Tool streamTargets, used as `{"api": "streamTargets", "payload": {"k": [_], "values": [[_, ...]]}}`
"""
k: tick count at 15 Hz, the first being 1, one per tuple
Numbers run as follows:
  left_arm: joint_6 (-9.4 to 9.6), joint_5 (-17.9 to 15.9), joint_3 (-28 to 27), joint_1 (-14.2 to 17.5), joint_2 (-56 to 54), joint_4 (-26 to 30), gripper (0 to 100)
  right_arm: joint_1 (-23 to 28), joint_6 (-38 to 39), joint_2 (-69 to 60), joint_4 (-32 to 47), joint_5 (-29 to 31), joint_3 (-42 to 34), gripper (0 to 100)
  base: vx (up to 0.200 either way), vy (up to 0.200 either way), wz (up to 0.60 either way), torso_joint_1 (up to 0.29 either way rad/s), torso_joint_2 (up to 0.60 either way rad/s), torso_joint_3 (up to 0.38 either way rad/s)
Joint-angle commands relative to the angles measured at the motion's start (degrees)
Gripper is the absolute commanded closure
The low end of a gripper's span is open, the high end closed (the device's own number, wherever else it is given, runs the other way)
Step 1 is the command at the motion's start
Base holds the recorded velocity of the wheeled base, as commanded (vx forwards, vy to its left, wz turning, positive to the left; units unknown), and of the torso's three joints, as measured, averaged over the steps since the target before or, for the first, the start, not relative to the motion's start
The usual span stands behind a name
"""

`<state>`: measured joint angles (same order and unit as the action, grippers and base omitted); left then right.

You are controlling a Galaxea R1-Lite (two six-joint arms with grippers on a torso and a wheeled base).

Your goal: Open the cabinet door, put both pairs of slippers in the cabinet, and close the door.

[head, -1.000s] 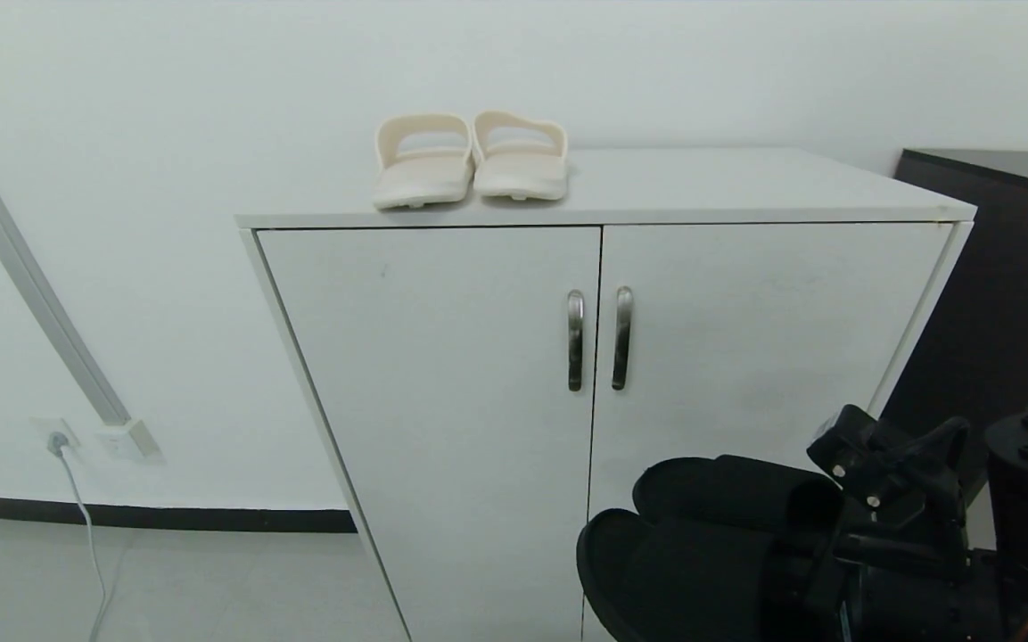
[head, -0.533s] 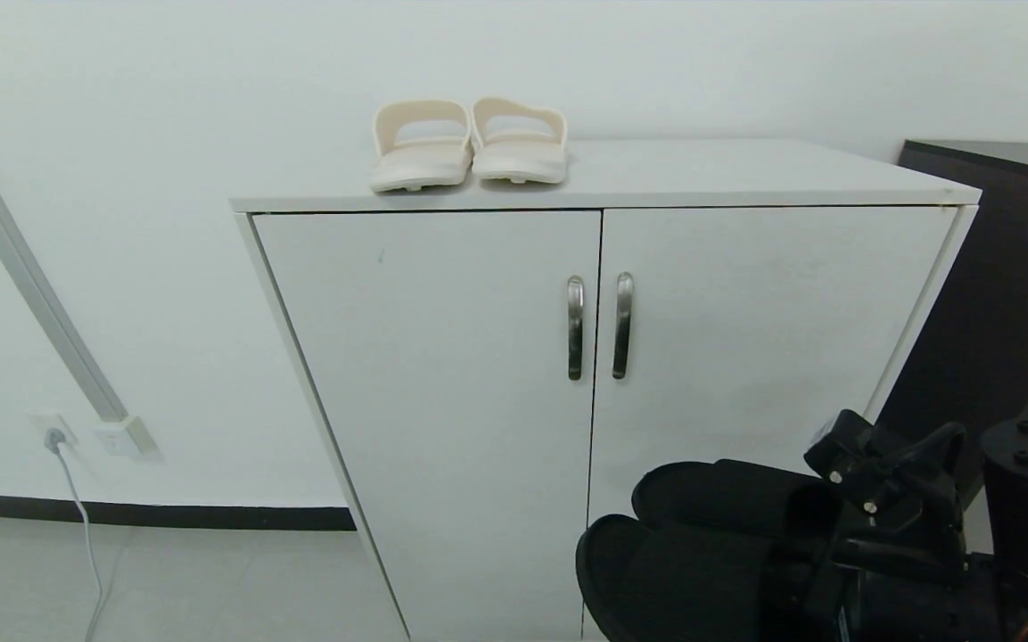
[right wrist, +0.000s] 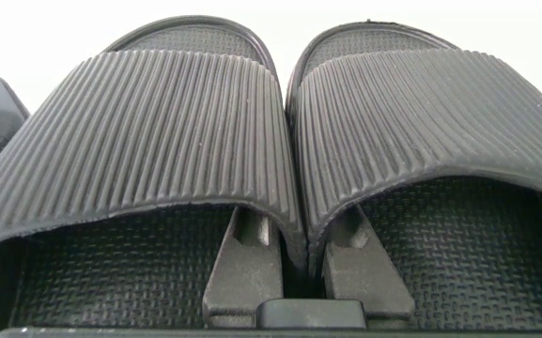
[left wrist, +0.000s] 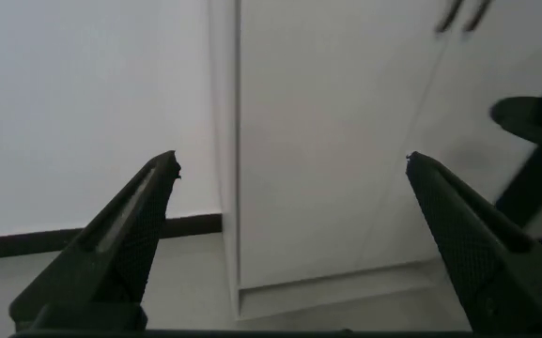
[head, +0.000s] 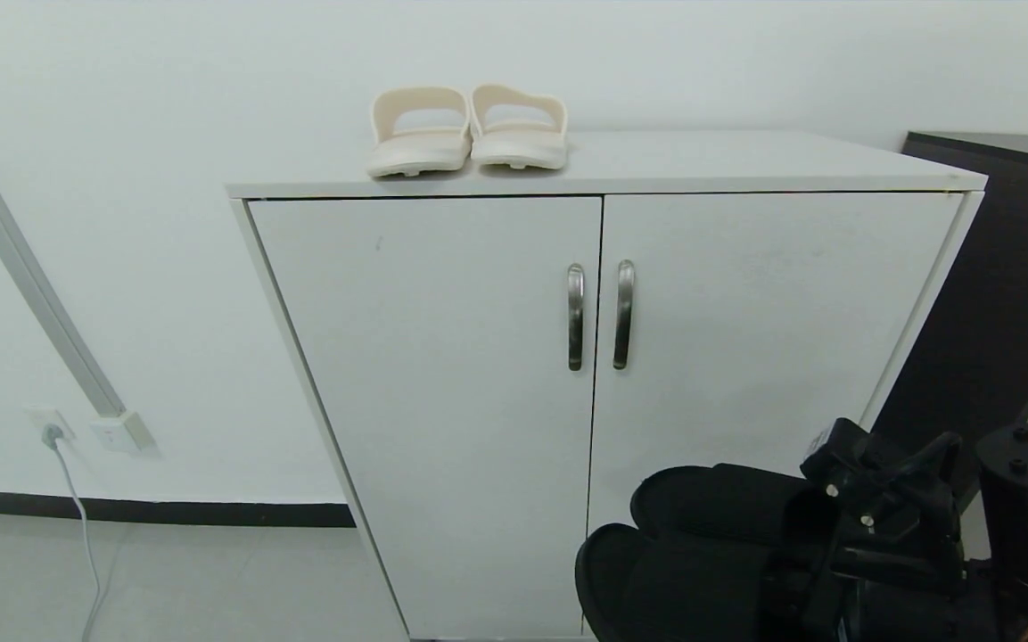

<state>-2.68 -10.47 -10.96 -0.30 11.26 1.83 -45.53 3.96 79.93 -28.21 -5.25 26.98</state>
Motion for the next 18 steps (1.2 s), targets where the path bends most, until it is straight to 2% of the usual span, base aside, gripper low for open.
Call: {"api": "streamTargets", "payload": {"k": [1, 2, 3, 4, 5, 6, 7, 9, 11, 12, 13, 16, 18], "values": [[-0.48, -9.83, -1.7, -0.22, 17.83, -7.01, 0, -0.26, -0.01, 0.22, 0.0, -0.02, -0.17, 100, 0.0, 0.0, 0.0, 0.0, 0.0, 0.0], [-0.92, -16.07, -1.96, -0.49, 21.96, -10.71, 0, -0.26, -0.01, 0.31, 0.0, -0.02, -0.17, 100, 0.0, 0.0, 0.0, 0.0, 0.0, 0.0], [-1.54, -20.29, -2.14, -0.49, 25.56, -13.61, 0, -0.35, -0.01, 0.4, -0.09, -0.02, -0.08, 100, 0.0, 0.0, 0.0, 0.0, 0.0, 0.0], [-1.62, -23.1, -2.05, -0.49, 28.55, -16.59, 0, -0.61, -0.01, 0.4, -0.09, -0.02, -0.08, 100, 0.0, 0.0, 0.0, 0.0, 0.0, 0.0], [-1.54, -24.51, -2.22, -0.57, 30.4, -18.35, 0, -0.61, -0.01, 0.49, -0.09, -0.02, -0.08, 100, 0.0, 0.0, 0.0, 0.0, 0.0, 0.0], [-1.54, -28.38, -2.49, -1.63, 34.44, -23.01, 0, -0.7, -0.09, 0.75, 0.0, -0.02, -0.17, 100, 0.0, 0.0, 0.0, 0.0, 0.0, 0.0], [-1.54, -29.25, -2.75, -2.24, 35.76, -24.42, 0, -0.87, -0.09, 0.84, 0.0, -0.02, -0.17, 100, 0.0, 0.0, 0.0, 0.0, 0.0, 0.0], [-1.54, -29.96, -5.39, -7.78, 43.76, -30.22, 0, -1.14, -0.09, 0.93, 0.0, -0.02, -0.17, 100, 0.0, 0.0, 0.0, 0.0, 0.0, 0.0], [-1.71, -29.87, -8.2, -12.97, 49.2, -32.94, 0, -1.14, -0.01, 1.01, 0.0, -0.02, -0.17, 100, 0.0, 0.0, 0.0, 0.0, 0.0, 0.0], [-1.89, -29.69, -10.75, -16.75, 52.63, -34.17, 0, -1.14, -0.01, 0.93, -0.09, -0.02, -0.35, 100, 0.0, 0.0, 0.0, 0.0, 0.0, 0.0], [-2.06, -28.82, -13.39, -19.56, 55.09, -34.26, 0, -1.14, -0.09, 0.93, -0.09, -0.02, -0.52, 100, 0.0, 0.0, 0.0, 0.0, 0.0, 0.0], [-2.06, -22.93, -21.03, -27.91, 63.0, -34.44, 0, -1.4, -0.09, 1.19, -0.79, -0.02, -0.7, 100, 0.0, 0.0, 0.0, 0.0, 0.0, 0.0], [-2.24, -22.84, -26.75, -31.78, 68.54, -34.7, 0, -1.49, -0.09, 1.1, -0.88, -0.02, -1.14, 100, 0.0, 0.0, 0.0, 0.0, 0.0, 0.0]]}}
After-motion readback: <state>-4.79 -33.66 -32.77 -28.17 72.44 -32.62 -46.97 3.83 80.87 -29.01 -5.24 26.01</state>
